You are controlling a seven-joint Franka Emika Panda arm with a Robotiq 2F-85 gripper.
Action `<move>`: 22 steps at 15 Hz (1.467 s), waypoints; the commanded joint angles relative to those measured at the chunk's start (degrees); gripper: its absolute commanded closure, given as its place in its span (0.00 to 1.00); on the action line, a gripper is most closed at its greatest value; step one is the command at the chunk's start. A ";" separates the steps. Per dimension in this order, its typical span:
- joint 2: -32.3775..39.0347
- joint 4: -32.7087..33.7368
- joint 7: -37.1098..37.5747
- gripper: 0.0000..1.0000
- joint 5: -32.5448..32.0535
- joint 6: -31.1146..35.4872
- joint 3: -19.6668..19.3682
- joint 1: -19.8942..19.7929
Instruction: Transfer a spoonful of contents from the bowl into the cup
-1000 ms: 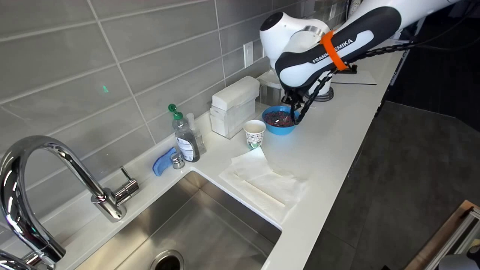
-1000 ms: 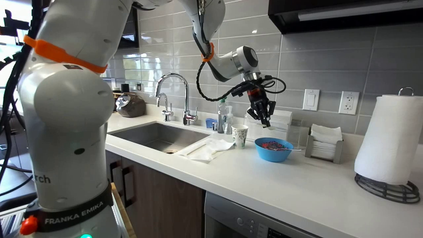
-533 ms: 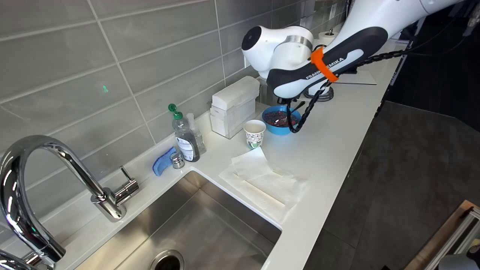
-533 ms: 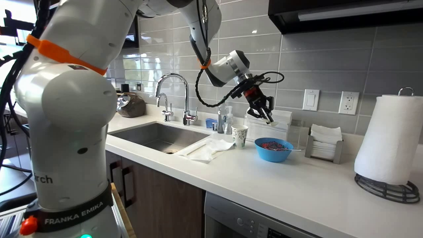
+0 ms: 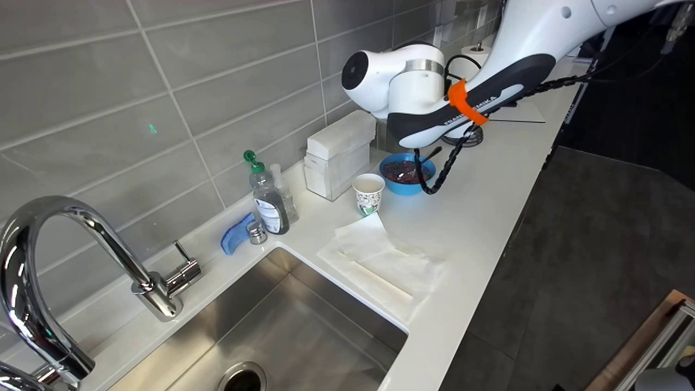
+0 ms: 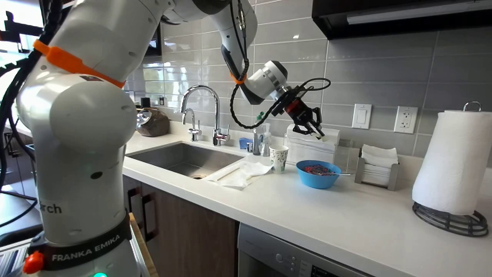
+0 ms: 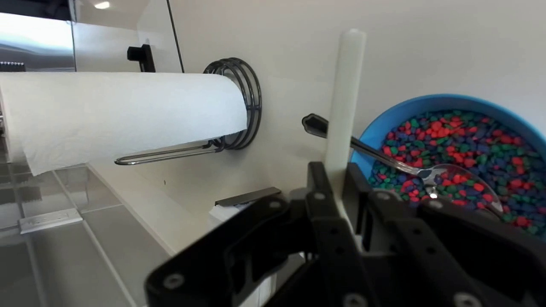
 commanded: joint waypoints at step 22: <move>10.23 15.50 -13.14 0.96 26.25 -16.51 4.81 -4.74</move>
